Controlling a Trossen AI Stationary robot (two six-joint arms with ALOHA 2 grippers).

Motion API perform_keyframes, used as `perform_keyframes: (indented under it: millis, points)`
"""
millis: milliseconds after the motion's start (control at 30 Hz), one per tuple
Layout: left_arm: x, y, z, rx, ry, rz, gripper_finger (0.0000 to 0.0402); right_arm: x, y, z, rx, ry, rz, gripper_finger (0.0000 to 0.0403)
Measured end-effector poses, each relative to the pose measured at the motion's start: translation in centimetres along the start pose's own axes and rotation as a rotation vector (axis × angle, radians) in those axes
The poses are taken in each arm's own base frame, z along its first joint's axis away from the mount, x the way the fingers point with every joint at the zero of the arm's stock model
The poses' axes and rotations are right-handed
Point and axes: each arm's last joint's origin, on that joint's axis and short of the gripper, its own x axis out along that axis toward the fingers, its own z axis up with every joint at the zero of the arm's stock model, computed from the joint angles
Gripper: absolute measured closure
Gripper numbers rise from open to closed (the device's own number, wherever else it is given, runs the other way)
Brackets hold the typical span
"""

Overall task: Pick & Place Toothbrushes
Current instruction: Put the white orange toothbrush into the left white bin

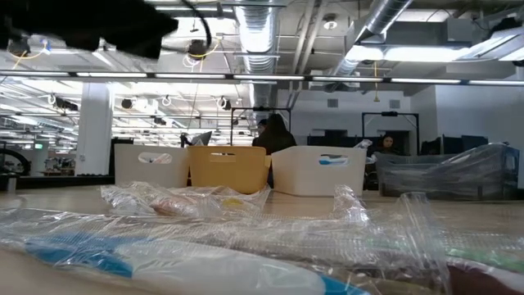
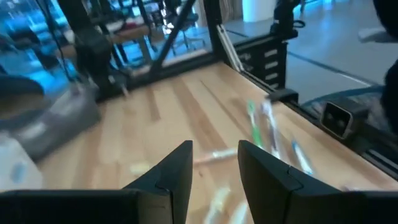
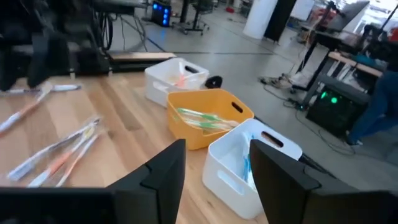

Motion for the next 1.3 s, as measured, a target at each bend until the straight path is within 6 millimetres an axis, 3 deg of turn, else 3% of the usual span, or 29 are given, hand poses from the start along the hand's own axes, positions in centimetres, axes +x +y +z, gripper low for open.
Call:
perform_keyframes:
  millis: [200, 400, 633, 800, 1167, 1300]
  points:
    - [-0.4, 0.1, 3.3, 0.072, 0.174, 0.042, 0.0279, 0.2, 0.1, 0.0, 0.013, 0.032, -0.001, 0.0235]
    - [-2.0, -1.0, 5.6, -0.066, 0.472, 0.003, 0.0279, 0.1, 0.1, -0.1, 0.011, 0.037, 0.005, 0.0236]
    - [-4.2, -3.8, 2.9, -0.182, 0.655, -0.078, 0.0279, 0.1, 0.2, -0.2, 0.015, 0.079, 0.01, 0.0234]
    - [-5.6, -5.1, 0.8, -0.148, 0.709, -0.117, 0.0279, 0.1, 0.2, -0.2, 0.018, 0.079, 0.011, 0.0237]
    - [-7.0, -4.6, -3.2, -0.285, 0.815, -0.019, 0.0279, 0.2, 0.2, -0.2, 0.013, 0.079, 0.008, 0.0236]
    - [-6.9, -4.8, -3.6, -0.352, 0.776, -0.016, 0.0279, 0.2, 0.2, -0.2, 0.013, 0.079, 0.008, 0.0236]
